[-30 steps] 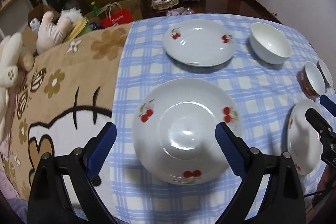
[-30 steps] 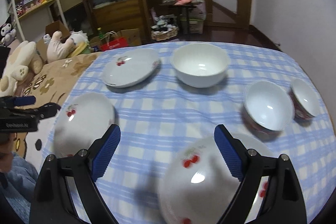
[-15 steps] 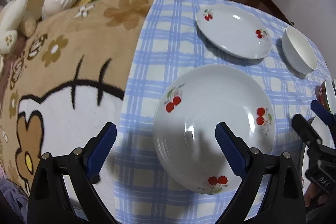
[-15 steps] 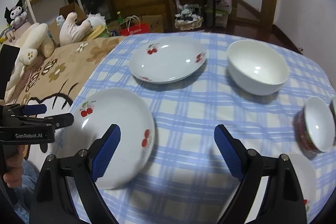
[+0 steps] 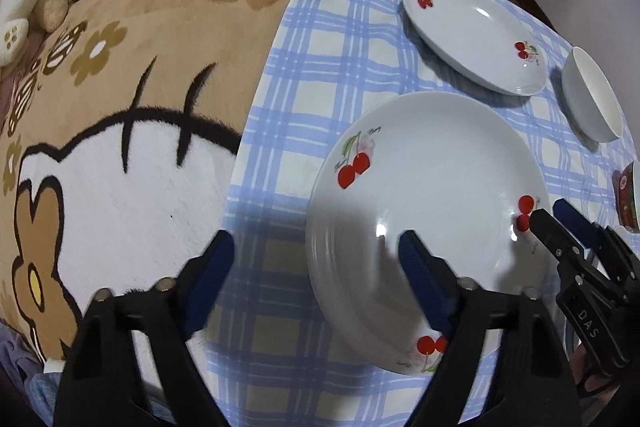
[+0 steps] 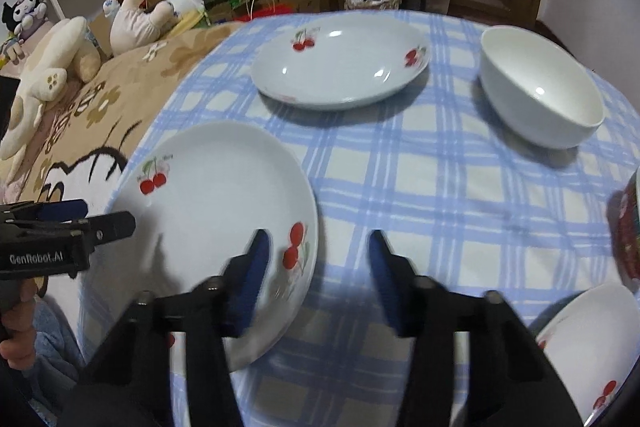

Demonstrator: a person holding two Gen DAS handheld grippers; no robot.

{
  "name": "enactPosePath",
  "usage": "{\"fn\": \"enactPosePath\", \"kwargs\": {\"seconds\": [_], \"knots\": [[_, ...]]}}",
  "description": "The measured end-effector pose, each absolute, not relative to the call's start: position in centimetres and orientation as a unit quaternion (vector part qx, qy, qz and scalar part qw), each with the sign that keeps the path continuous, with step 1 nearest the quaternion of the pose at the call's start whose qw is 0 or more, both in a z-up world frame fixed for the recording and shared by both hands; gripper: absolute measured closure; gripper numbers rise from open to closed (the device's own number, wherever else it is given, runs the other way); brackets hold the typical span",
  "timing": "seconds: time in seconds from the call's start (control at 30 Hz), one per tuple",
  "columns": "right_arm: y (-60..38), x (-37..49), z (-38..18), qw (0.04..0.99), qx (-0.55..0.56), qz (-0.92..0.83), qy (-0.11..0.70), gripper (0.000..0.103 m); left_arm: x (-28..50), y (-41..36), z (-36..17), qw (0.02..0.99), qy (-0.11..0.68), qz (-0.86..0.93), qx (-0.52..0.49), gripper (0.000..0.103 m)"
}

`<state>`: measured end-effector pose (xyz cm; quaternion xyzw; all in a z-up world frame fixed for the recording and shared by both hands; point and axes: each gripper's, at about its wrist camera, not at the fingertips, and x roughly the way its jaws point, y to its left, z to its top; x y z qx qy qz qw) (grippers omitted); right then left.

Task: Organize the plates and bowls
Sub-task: 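Move both grippers to the rim of another cherry plate, then close the left gripper on the plate rim while the right gripper grips the opposite rim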

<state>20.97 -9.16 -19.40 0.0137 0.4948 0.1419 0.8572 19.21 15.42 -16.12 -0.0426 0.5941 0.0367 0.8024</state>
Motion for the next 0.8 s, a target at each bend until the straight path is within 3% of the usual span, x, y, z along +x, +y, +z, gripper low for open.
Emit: {"fn": "enactPosePath", "kwargs": {"seconds": [0.03, 0.07, 0.1, 0.2, 0.4, 0.8], "knots": [[-9.0, 20.9, -19.6, 0.855, 0.013, 0.143, 0.498, 0.075, 19.2, 15.5, -16.3, 0.801, 0.596, 0.037, -0.043, 0.035], [-8.9, 20.9, -19.8, 0.853, 0.013, 0.145, 0.501, 0.076, 19.2, 15.5, -16.6, 0.798, 0.599, 0.036, -0.045, 0.048], [-8.8, 20.9, -20.0, 0.852, 0.013, 0.146, 0.502, 0.080, 19.2, 15.5, -16.8, 0.794, 0.605, 0.034, -0.046, 0.067], [-8.3, 20.6, -20.1, 0.854, -0.002, 0.145, 0.500, 0.086, 19.2, 15.4, -17.3, 0.787, 0.614, 0.025, -0.054, 0.083], [-8.1, 20.5, -20.2, 0.854, -0.002, 0.144, 0.499, 0.088, 19.0, 15.5, -17.2, 0.793, 0.606, 0.021, -0.063, 0.088], [-9.8, 19.6, -19.1, 0.861, 0.029, 0.145, 0.486, 0.088, 17.8, 14.7, -14.9, 0.820, 0.569, 0.004, -0.070, 0.088]]}}
